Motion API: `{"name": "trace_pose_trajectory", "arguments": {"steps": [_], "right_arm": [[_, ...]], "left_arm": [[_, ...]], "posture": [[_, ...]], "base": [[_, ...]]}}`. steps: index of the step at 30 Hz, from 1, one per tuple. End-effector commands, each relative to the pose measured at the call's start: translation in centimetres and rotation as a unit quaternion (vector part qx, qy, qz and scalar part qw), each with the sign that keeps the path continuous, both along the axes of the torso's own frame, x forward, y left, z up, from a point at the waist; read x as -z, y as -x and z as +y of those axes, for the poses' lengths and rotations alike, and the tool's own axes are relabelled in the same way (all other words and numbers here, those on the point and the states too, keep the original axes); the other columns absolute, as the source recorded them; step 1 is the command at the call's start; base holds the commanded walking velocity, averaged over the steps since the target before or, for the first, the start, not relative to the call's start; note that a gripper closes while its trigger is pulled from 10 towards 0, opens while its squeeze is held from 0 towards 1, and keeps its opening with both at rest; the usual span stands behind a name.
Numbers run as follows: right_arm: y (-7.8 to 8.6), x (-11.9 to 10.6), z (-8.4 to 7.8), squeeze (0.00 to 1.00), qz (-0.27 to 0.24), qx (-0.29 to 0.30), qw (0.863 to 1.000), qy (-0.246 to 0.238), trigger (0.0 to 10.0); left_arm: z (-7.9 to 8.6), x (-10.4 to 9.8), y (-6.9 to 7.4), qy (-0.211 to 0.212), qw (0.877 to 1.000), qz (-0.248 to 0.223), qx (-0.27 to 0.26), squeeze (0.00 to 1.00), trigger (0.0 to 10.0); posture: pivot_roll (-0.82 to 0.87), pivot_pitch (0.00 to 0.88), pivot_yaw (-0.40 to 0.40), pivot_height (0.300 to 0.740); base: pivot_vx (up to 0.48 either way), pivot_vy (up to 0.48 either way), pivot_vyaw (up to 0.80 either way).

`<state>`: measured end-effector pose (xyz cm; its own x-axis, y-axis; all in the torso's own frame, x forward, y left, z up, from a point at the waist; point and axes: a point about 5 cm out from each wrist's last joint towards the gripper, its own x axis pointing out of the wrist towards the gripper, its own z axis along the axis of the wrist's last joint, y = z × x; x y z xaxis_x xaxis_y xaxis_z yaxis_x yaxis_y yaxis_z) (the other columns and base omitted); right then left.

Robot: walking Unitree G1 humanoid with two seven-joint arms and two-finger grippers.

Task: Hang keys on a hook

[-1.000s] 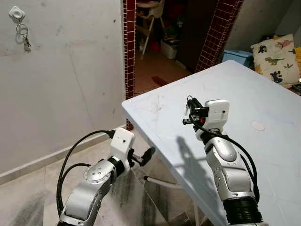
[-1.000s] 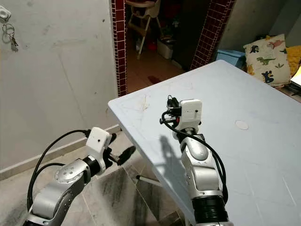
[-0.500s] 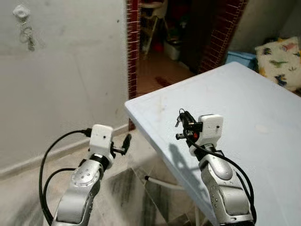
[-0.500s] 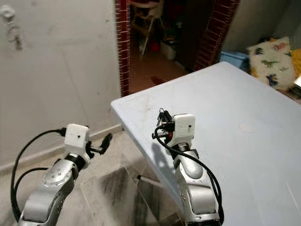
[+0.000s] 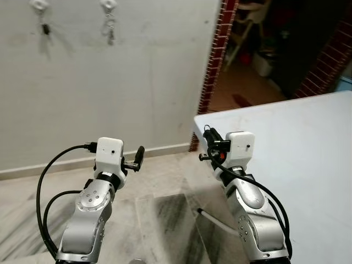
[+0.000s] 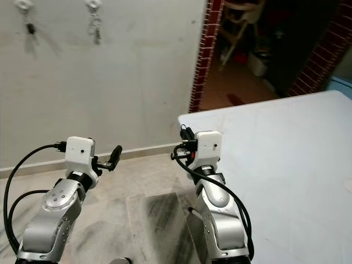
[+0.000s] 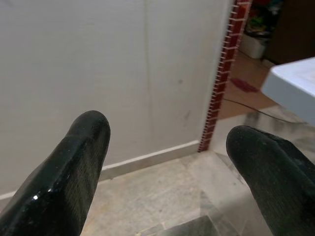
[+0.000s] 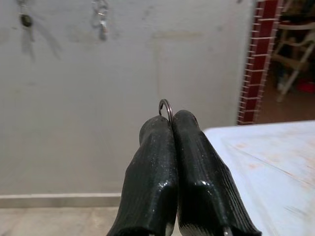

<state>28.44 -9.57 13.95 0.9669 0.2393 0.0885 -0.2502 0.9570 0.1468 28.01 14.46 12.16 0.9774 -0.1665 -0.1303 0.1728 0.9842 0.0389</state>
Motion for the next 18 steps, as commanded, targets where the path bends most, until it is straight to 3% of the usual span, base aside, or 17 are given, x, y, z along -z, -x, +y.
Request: {"name": "trace_pose_trajectory", "arguments": {"steps": [1, 10, 15, 18], "right_arm": [[-0.3, -0.4, 0.1, 0.00, -0.004, 0.004, 1.000, -0.003, 10.0], [-0.9, -0.4, -0.1, 0.00, -0.001, 0.016, 1.000, 0.005, 10.0], [-1.2, -0.5, -0.6, 0.00, 0.002, 0.022, 1.000, 0.010, 10.0], [-1.3, -0.5, -0.7, 0.00, 0.004, 0.022, 1.000, 0.012, 10.0]], "left_arm": [[-0.4, 0.0, -0.2, -0.002, 1.000, 0.001, 0.005, 0.00, 10.0], [-0.7, 0.0, -1.0, 0.009, 1.000, 0.003, 0.006, 0.00, 10.0], [-0.8, 0.1, -1.1, 0.022, 1.000, 0.004, -0.005, 0.00, 10.0], [-0.9, 0.2, -1.1, 0.023, 1.000, 0.006, -0.006, 0.00, 10.0]], "posture": [[0.22, 0.000, -0.049, 0.740], [0.21, 0.000, -0.038, 0.740], [0.21, 0.000, -0.047, 0.740], [0.20, 0.000, -0.052, 0.740]], "base": [[0.000, 0.000, 0.80], [0.000, 0.000, 0.75], [0.000, 0.000, 0.00], [0.000, 0.480, 0.00]]}}
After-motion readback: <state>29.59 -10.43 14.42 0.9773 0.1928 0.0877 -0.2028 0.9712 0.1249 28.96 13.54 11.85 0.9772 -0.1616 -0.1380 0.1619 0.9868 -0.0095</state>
